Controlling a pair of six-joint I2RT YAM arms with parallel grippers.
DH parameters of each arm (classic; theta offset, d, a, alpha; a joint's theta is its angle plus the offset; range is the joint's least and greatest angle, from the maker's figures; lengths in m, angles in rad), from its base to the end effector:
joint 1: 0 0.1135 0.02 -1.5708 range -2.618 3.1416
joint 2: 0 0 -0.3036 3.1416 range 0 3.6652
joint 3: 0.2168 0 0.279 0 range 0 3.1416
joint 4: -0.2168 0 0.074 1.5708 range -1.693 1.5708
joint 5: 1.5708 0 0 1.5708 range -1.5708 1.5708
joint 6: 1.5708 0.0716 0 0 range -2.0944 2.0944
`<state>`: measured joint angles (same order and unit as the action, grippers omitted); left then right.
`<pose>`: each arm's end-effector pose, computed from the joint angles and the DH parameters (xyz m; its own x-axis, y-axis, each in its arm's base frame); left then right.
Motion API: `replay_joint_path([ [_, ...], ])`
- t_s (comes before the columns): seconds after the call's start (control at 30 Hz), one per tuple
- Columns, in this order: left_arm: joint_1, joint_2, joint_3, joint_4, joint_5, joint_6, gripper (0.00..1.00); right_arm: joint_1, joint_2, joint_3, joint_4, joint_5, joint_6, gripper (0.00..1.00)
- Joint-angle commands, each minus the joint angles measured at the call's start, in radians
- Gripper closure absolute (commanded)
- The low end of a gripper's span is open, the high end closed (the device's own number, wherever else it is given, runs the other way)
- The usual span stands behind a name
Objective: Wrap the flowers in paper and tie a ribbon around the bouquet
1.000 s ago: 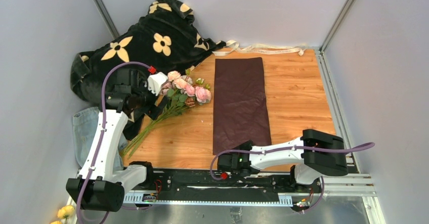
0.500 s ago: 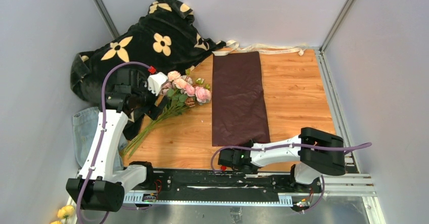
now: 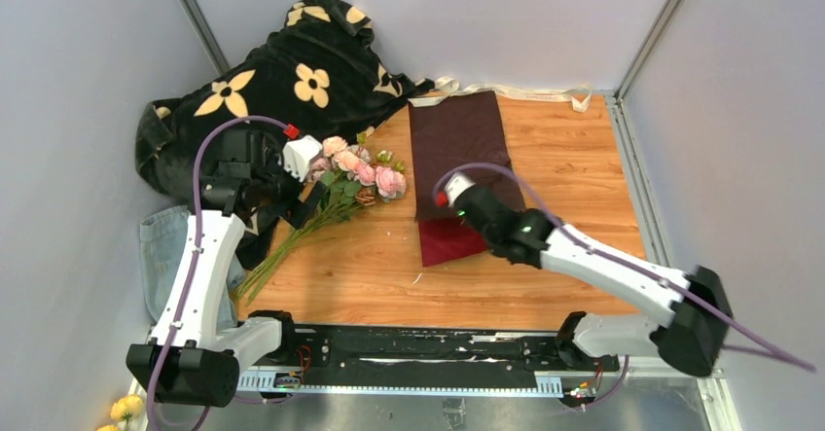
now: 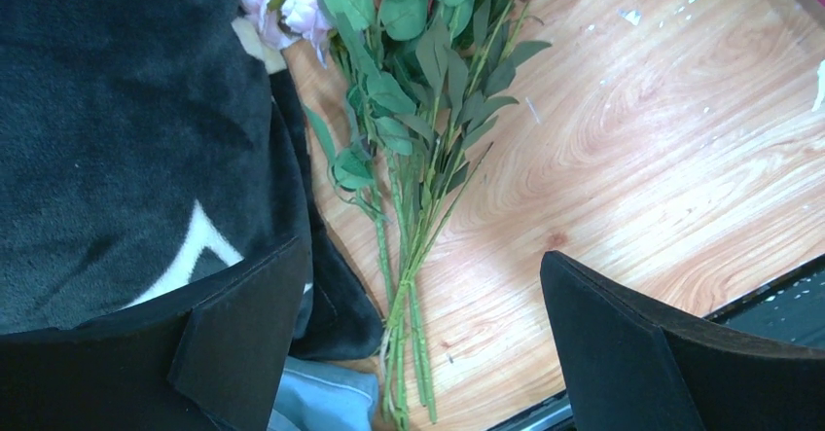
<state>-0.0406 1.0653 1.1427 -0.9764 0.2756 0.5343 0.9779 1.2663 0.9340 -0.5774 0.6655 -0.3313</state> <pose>0.2280 -0.0288 0.3482 -0.5670 0.5135 -0.6441 0.5775 0.8054 0.1336 0.1965 0.2126 0.2681 -0.2738 -0.8642 -0.4221 -0.5600 0.5000 -0.6606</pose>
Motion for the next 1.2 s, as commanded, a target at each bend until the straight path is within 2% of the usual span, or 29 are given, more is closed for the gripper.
replay_joint_path([
  [0.0, 0.002, 0.016, 0.066, -0.004, 0.068, -0.044, 0.0, -0.136, -0.183, 0.016, -0.057, -0.2, 0.341, 1.0],
  [0.17, -0.031, 0.079, 0.124, -0.002, 0.189, -0.104, 0.04, -0.36, -0.384, -0.075, -0.002, -0.415, 0.636, 1.0],
  [0.33, -0.2, 0.214, 0.189, -0.001, 0.18, -0.162, 0.13, -0.645, -0.5, -0.153, -0.014, -0.685, 0.859, 1.0],
  [0.47, -0.319, 0.36, 0.257, -0.002, 0.171, -0.17, 0.14, -0.806, -0.557, -0.238, -0.033, -0.82, 0.956, 1.0],
  [0.6, -0.403, 0.544, 0.325, 0.017, 0.154, -0.363, 0.19, -0.877, -0.569, -0.315, -0.007, -0.899, 1.003, 1.0],
  [0.73, -0.482, 0.57, 0.224, 0.228, 0.153, -0.514, 0.17, -0.884, -0.556, -0.329, 0.015, -0.885, 0.999, 1.0],
  [0.83, -0.596, 0.559, 0.243, 0.28, 0.061, -0.428, 0.16, -0.884, -0.557, -0.294, -0.002, -0.883, 0.964, 1.0],
  [0.9, -0.637, 0.565, 0.29, 0.28, 0.076, -0.377, 0.15, -0.884, -0.559, -0.276, -0.011, -0.885, 0.934, 1.0],
  [1.0, -0.644, 0.575, 0.37, 0.28, 0.125, -0.262, 0.13, -0.884, -0.546, -0.282, -0.001, -0.933, 0.886, 1.0],
  [1.1, -0.652, 0.545, 0.391, 0.28, 0.159, 0.04, 0.12, -0.884, -0.523, -0.309, 0.033, -0.994, 0.843, 1.0],
  [1.17, -0.669, 0.541, 0.423, 0.247, 0.127, 0.249, 0.09, -0.884, -0.516, -0.294, 0.042, -1.013, 0.8, 1.0],
])
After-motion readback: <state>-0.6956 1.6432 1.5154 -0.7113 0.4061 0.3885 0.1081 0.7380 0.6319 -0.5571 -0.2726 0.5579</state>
